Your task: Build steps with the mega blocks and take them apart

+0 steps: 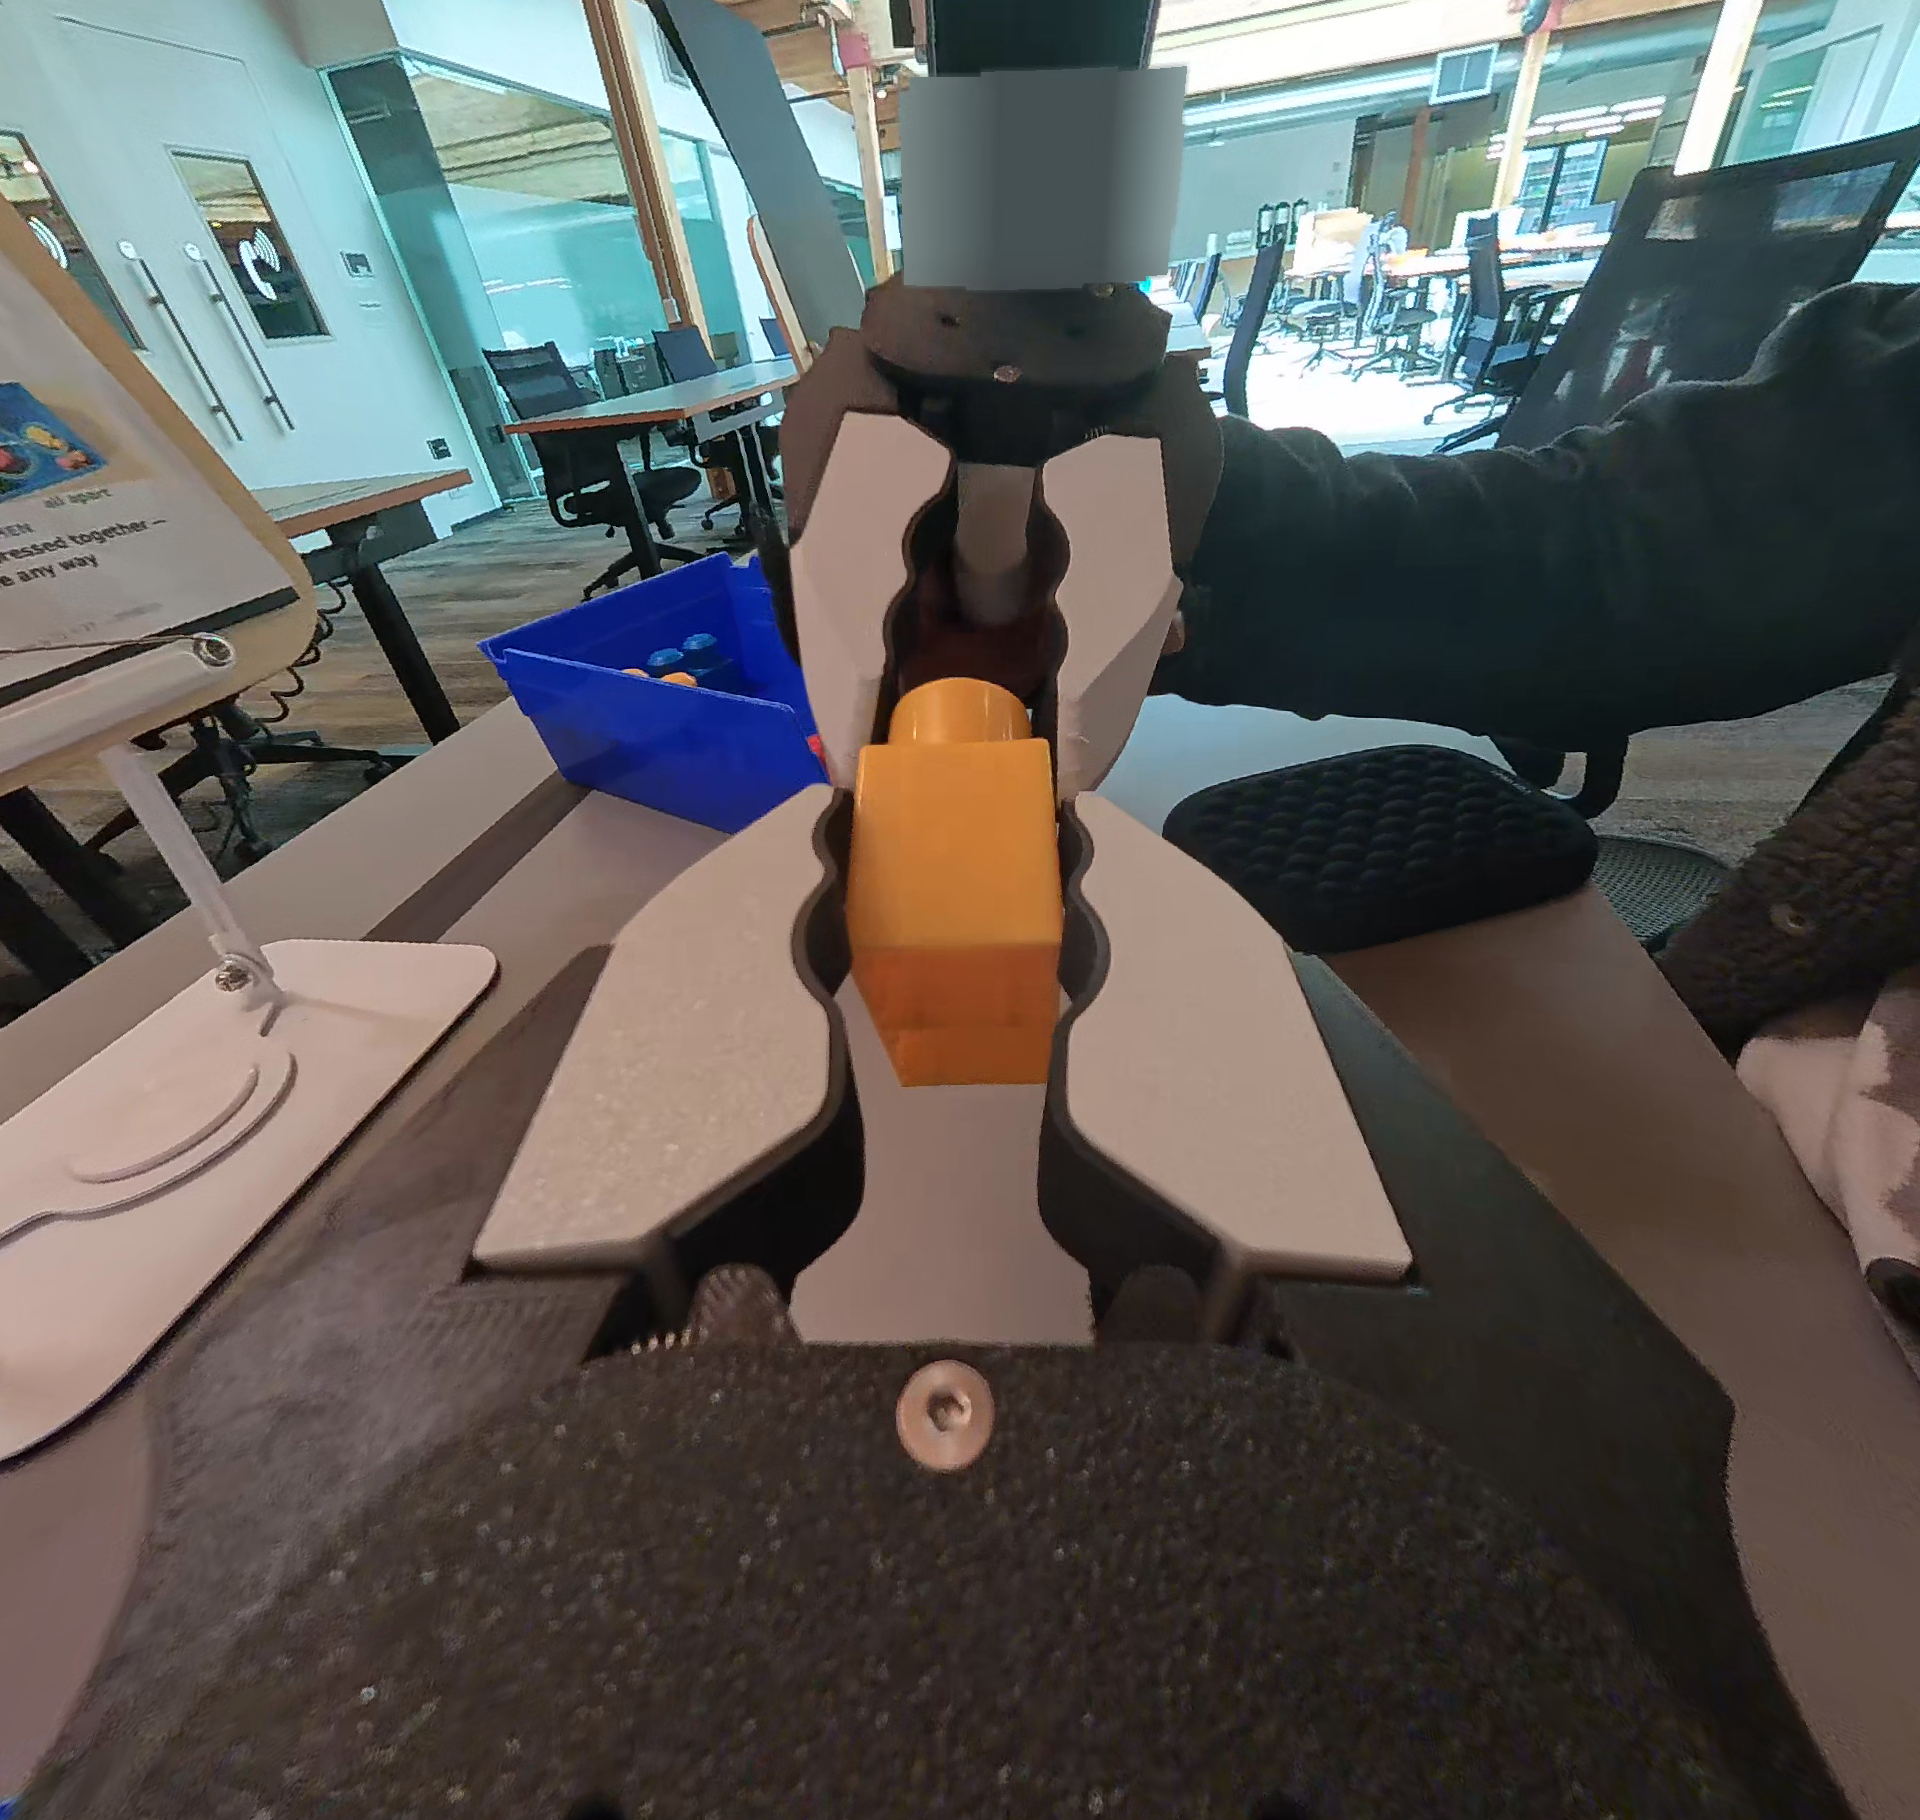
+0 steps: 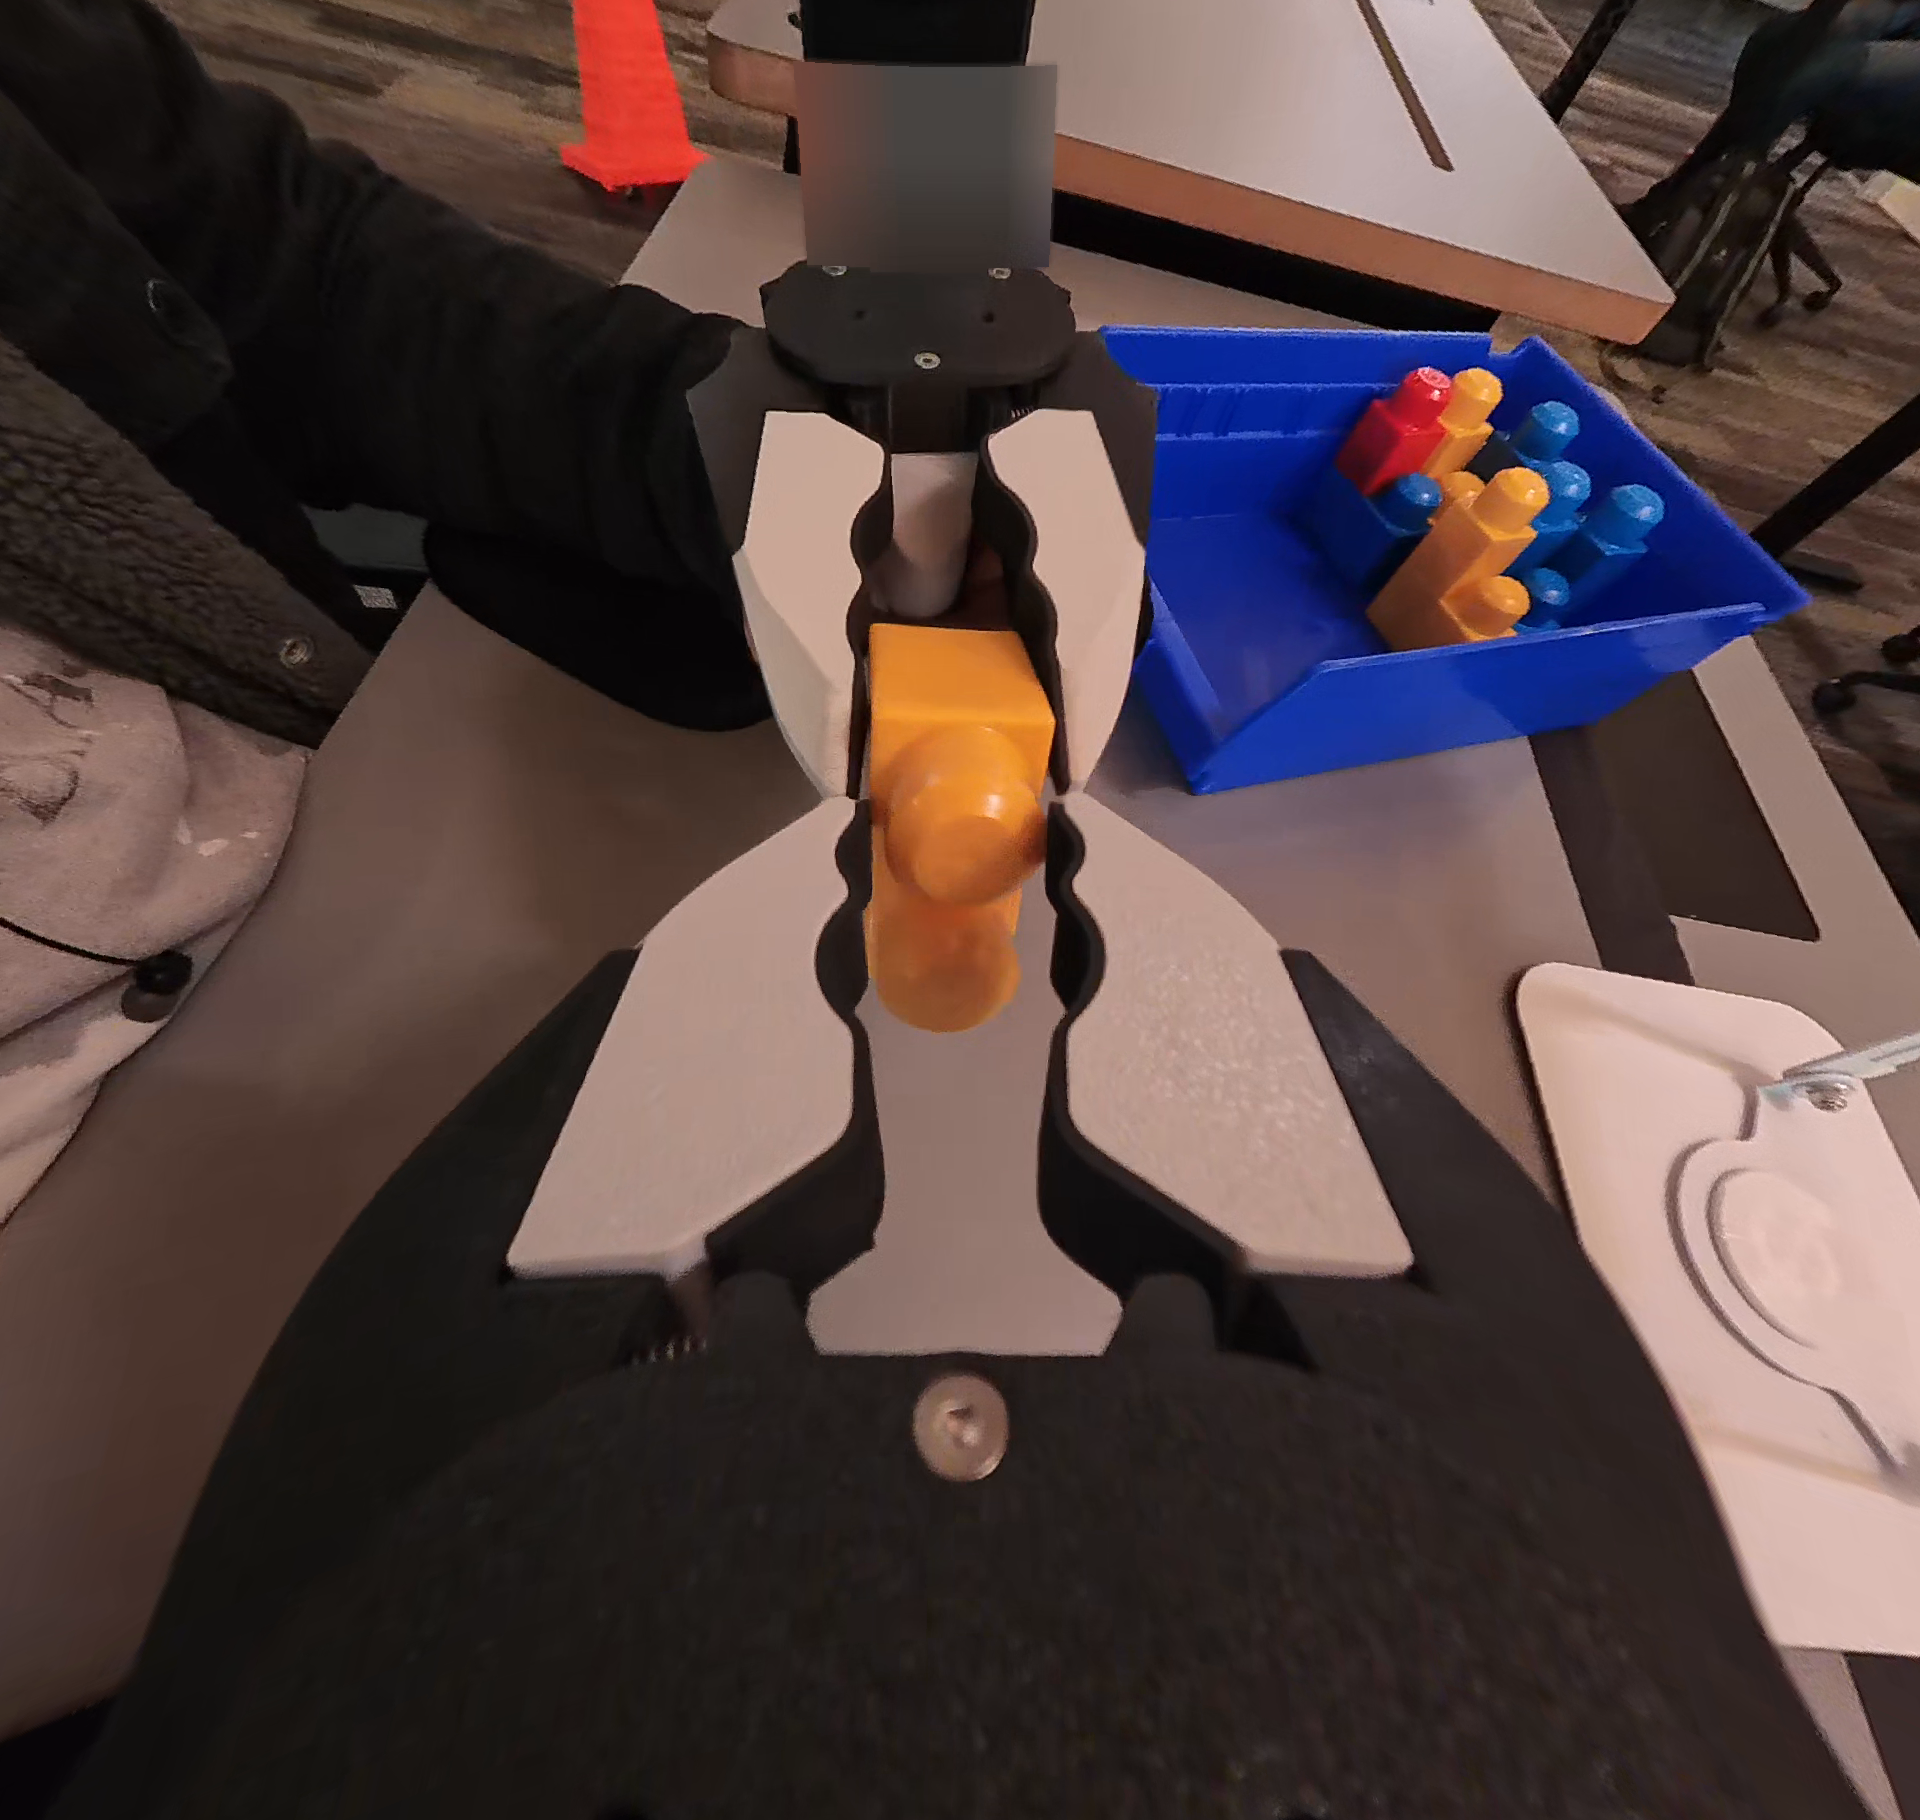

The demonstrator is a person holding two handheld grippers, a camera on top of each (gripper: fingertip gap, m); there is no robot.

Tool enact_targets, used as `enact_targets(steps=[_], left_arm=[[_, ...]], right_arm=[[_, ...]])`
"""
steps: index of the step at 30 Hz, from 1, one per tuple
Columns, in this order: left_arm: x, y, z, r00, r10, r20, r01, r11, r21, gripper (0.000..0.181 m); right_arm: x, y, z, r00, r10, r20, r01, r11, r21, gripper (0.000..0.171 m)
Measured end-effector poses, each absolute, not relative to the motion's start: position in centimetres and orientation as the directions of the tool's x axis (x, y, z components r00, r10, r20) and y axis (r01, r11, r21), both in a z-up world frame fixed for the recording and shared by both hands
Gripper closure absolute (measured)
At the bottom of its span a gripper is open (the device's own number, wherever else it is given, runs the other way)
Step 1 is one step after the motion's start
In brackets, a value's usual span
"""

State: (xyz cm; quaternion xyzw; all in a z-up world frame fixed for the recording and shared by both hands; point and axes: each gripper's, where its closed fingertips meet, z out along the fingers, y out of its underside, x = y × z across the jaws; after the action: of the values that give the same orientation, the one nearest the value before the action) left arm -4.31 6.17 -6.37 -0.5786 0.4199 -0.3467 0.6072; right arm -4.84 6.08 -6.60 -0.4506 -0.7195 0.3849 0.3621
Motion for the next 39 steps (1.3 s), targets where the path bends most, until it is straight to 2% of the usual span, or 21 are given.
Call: enact_targets(steps=[8,10,13,18,25,30,39], left_arm=[[-4.0,6.0,-6.4,0.399,-0.911,-0.108,-0.06,0.092,-0.994,0.144],[-4.2,6.1,-6.1,0.406,-0.909,-0.092,-0.04,0.083,-0.996,0.14],[-5.0,6.4,-5.7,0.428,-0.899,-0.091,-0.031,0.086,-0.996,0.145],[-5.7,7.0,-5.4,0.468,-0.879,-0.095,-0.03,0.092,-0.995,0.148],[-6.6,8.2,-5.4,0.551,-0.829,-0.098,-0.042,0.09,-0.995,0.158],[-9.0,10.4,-5.0,0.702,-0.709,-0.073,-0.02,0.082,-0.996,0.181],[-14.2,13.1,-4.5,0.908,-0.407,-0.103,-0.068,0.099,-0.993,0.181]], right_arm=[[-4.2,6.1,-6.6,-0.344,0.925,0.16,0.404,0.3,-0.864,0.142],[-3.4,6.7,-6.1,-0.333,0.926,0.179,0.425,0.317,-0.848,0.142],[-1.4,8.5,-4.5,-0.296,0.931,0.214,0.474,0.338,-0.813,0.142],[3.4,13.0,-1.8,-0.222,0.933,0.282,0.624,0.358,-0.694,0.142],[10.4,20.8,-0.9,-0.101,0.939,0.328,0.818,0.266,-0.51,0.143],[15.1,26.0,-2.4,-0.012,0.942,0.337,0.91,0.15,-0.387,0.143],[21.7,32.8,-6.0,0.057,0.934,0.352,0.987,0.001,-0.162,0.142]])
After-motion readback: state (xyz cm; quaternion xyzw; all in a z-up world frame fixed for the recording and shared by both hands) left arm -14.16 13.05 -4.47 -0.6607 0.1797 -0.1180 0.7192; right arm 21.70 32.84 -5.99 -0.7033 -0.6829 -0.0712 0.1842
